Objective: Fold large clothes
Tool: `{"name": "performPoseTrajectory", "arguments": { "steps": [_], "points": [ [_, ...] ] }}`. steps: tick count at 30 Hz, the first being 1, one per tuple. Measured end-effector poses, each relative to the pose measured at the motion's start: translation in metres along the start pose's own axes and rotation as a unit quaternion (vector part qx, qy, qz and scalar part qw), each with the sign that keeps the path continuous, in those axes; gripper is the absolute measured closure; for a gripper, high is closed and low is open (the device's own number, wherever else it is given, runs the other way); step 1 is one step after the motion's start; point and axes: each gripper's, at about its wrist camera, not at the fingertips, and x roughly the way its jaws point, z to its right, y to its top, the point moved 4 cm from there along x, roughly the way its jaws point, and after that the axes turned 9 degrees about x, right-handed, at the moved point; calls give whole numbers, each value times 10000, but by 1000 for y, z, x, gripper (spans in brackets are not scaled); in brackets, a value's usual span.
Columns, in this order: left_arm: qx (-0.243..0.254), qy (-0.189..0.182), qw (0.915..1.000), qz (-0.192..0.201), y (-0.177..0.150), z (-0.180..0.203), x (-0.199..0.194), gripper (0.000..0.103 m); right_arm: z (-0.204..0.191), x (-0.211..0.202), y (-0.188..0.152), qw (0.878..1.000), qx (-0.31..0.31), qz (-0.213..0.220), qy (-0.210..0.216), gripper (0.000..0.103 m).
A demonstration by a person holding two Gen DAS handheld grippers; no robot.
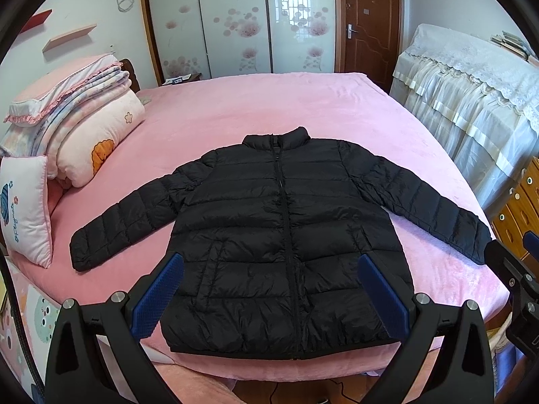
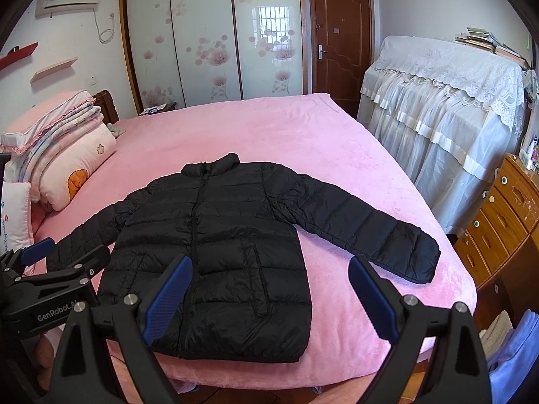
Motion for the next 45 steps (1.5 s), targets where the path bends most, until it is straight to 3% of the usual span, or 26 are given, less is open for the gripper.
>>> {"name": "performPoseTrajectory", "arguments": {
  "steps": [12, 19, 27, 33, 45],
  "points": [
    [83, -33, 10000, -11, 7, 11, 2, 1, 6, 2, 3, 10000, -63, 56, -1, 8],
    [-82, -335, 9994, -35, 12, 16, 5, 1, 10, 3, 6, 9999, -65, 88, -16, 8],
    [-151, -374, 9992, 33, 22, 15, 3, 1, 21, 4, 13, 9999, -24, 119, -75, 8],
    [-121, -542, 9983, 148, 41, 26, -2, 1, 35, 0, 23, 9997, 44, 220, 23, 8],
    [119, -579, 9964, 612, 92, 64, -18, 1, 74, -11, 60, 9972, 164, 682, -256, 8]
  ]
}}
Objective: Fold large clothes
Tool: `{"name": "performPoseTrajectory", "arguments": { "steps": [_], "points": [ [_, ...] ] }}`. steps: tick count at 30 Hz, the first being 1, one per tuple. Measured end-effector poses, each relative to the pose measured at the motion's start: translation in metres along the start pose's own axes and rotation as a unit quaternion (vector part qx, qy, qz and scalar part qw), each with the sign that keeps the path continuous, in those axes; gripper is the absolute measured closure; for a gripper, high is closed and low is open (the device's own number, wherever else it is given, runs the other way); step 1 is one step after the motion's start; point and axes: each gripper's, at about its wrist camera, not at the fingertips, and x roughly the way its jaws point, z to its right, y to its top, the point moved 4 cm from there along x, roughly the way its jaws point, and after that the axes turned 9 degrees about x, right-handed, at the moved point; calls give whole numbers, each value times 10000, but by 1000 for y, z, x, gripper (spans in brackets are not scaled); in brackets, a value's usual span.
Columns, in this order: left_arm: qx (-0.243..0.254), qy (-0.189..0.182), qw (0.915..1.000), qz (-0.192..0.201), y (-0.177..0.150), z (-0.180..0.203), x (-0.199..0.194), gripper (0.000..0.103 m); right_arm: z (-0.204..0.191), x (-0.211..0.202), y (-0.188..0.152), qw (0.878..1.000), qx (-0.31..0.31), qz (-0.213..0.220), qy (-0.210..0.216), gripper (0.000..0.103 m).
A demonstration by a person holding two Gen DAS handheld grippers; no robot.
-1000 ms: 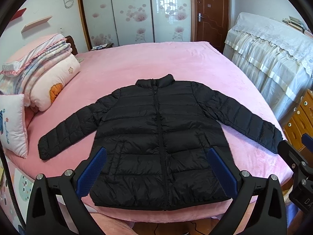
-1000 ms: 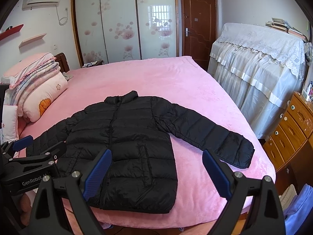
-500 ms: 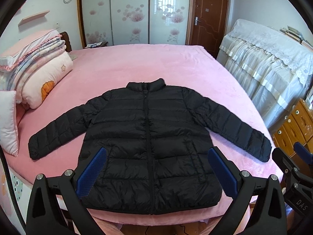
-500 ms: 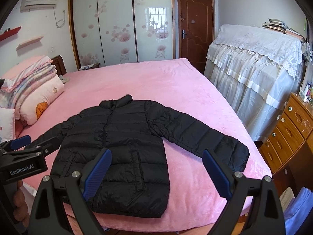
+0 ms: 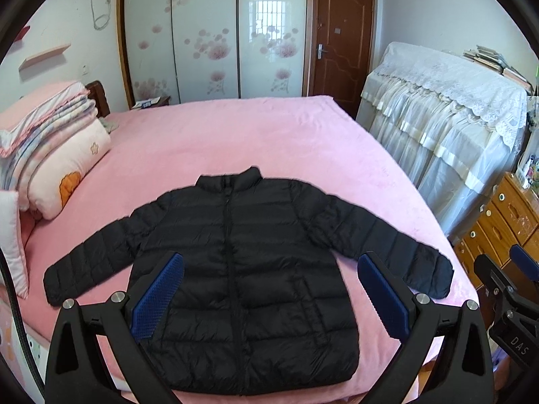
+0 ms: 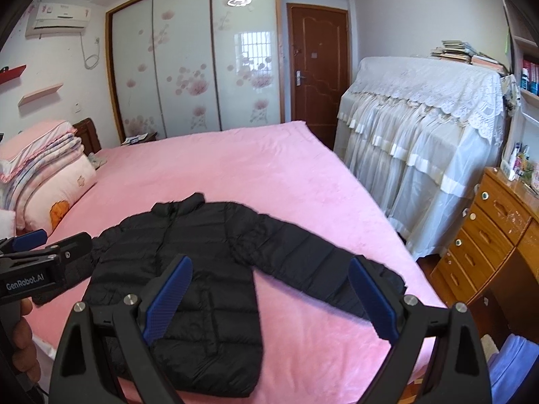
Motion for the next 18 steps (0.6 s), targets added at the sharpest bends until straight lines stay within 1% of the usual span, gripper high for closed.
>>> {"name": "performPoseTrajectory", "arguments": {
  "steps": [5, 8, 10, 11, 13, 15, 18],
  "points": [
    [147, -29, 9997, 182, 20, 20, 4, 1, 22, -2, 12, 9996, 66, 202, -170, 8],
    [312, -19, 9991, 274, 31, 37, 13, 1, 38, 1, 17, 9992, 97, 252, -284, 8],
    [375, 62, 9987, 353, 37, 51, 26, 1, 50, 6, 19, 9989, 146, 251, -378, 8],
    [373, 81, 9986, 373, 38, 53, 29, 1, 55, 9, 19, 9987, 173, 237, -409, 8],
    [345, 81, 9977, 569, 39, 63, 41, 1, 70, 18, 17, 9983, 282, 158, -486, 8],
    [377, -43, 9971, 667, 40, 75, 52, 1, 88, 30, 13, 9974, 416, 44, -581, 8],
    [596, -250, 9968, 465, 36, 101, 81, 1, 116, 50, 6, 9945, 613, -163, -834, 8]
  ]
}}
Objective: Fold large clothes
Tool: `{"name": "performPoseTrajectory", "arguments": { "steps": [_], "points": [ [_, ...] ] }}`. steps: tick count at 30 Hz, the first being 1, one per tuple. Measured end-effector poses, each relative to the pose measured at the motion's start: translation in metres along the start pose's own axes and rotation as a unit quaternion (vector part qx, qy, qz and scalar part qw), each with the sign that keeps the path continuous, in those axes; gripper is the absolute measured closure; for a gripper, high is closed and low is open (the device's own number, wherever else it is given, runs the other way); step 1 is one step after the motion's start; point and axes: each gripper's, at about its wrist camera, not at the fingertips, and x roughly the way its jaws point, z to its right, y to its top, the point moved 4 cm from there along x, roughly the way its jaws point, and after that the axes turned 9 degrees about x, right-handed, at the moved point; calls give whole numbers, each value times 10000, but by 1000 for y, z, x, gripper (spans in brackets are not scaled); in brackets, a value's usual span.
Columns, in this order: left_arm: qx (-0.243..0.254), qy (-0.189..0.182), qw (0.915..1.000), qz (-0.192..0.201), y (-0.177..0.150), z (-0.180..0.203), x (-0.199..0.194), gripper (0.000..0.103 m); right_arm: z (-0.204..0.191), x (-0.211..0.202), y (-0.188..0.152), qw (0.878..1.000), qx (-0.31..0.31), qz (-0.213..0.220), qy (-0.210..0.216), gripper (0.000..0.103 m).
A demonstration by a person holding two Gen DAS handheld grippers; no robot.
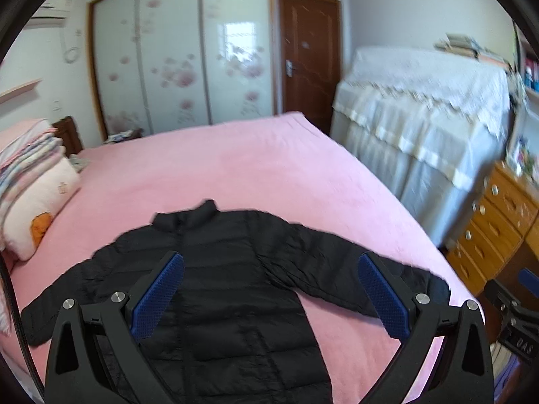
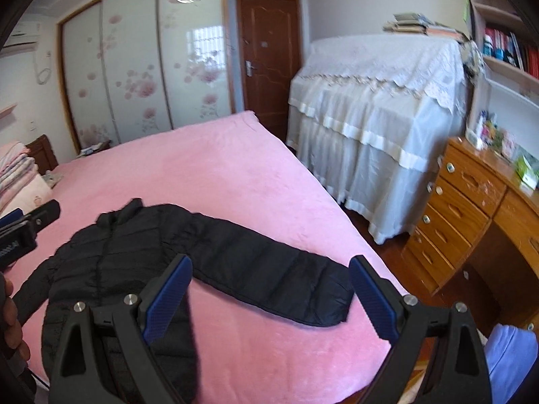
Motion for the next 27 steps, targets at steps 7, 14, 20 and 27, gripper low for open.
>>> {"name": "performPoseTrajectory", "arguments": {
  "steps": [7, 14, 20, 27],
  "points": [
    [415, -190, 9975, -536, -27, 45, 84, 1, 59, 63, -18, 9966, 404, -560, -443, 8],
    [709, -105, 9938, -854, -63, 68, 167, 1, 124, 134, -57, 9826, 1027, -1369, -720, 8],
    [825, -202, 9877, -1313, -96, 94, 222, 1, 150, 181, -87, 9687, 1485, -1864, -690, 8],
    [816, -399, 9856, -1424, -104, 124, 240, 1, 161, 225, -110, 9542, 1973, -2200, -460, 15]
  ]
}}
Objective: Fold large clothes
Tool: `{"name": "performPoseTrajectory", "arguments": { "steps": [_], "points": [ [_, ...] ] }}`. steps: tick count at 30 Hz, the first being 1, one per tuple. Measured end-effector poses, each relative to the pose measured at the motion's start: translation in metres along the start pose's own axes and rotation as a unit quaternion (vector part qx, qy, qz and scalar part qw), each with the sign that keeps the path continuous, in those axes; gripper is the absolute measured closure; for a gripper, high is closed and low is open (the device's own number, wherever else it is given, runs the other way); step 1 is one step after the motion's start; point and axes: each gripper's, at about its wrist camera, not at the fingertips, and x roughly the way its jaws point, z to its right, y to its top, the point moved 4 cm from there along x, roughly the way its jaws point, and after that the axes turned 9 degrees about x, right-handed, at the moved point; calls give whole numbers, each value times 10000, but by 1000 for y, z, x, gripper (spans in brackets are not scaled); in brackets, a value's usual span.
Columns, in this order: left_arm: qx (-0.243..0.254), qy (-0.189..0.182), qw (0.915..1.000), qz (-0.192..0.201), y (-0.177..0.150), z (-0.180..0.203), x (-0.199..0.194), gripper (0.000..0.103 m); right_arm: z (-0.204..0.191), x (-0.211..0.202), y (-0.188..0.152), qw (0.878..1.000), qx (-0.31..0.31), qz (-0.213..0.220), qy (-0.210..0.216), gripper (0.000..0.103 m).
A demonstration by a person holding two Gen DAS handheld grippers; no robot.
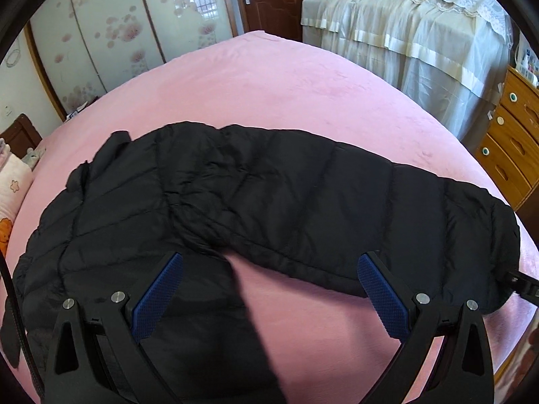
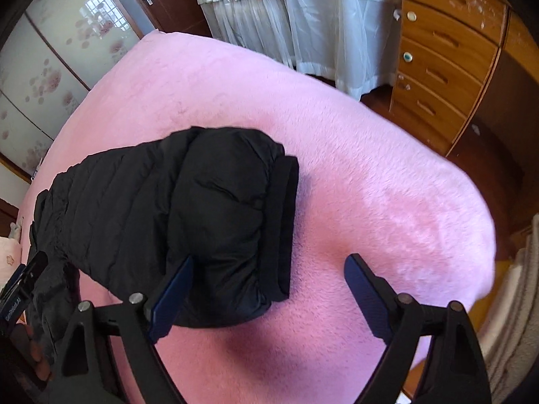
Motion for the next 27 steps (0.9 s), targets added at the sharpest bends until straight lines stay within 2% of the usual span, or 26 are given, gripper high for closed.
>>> {"name": "performPoseTrajectory", "arguments": {
  "steps": [3, 4, 5, 6, 8, 12, 16, 19, 22, 23, 26, 27],
  "points": [
    [25, -95, 10000, 6, 0, 6, -5, 1, -3, 8, -1, 10000, -21, 28, 40, 30],
    [32, -108, 9999, 18, -1, 7, -9, 1, -7, 9, -2, 9999, -71, 30, 104, 49],
    [36, -113, 9999, 30, 0, 5, -13, 1, -9, 10, -2, 9997, -112, 4, 226, 74],
    [29, -125, 9999, 64, -1, 4, -17, 1, -14, 11, -4, 9992, -141, -80, 375, 83],
    [25, -85, 9999, 94, -2, -4, -30, 1, -22, 7, -6, 9990, -222, -31, 397, 91],
    [-97, 13, 9999, 132, -9, -30, -57, 1, -49, -31, -6, 9966, -510, 430, 484, 93],
    [-404, 125, 9988, 244, -19, -71, -85, 1, -107, -105, -4, 9833, -977, 1111, 1063, 93],
    [-731, 408, 9959, 328, -39, -116, -107, 1, -175, -171, -7, 9598, -1524, 1636, 1699, 93],
    [-1204, 591, 9905, 318, -67, -171, -123, 1, -238, -212, -19, 9353, -2087, 1860, 2168, 93],
    [-1351, 643, 9883, 296, -76, -187, -126, 1, -272, -224, -28, 9230, -2371, 1922, 2344, 93],
    [-1789, 1001, 9785, 224, -108, -244, -136, 1, -340, -233, -54, 9006, -2922, 1922, 2578, 93],
    [-1993, 1198, 9724, 198, -124, -271, -139, 1, -364, -230, -65, 8936, -3105, 1873, 2644, 93]
  ]
}}
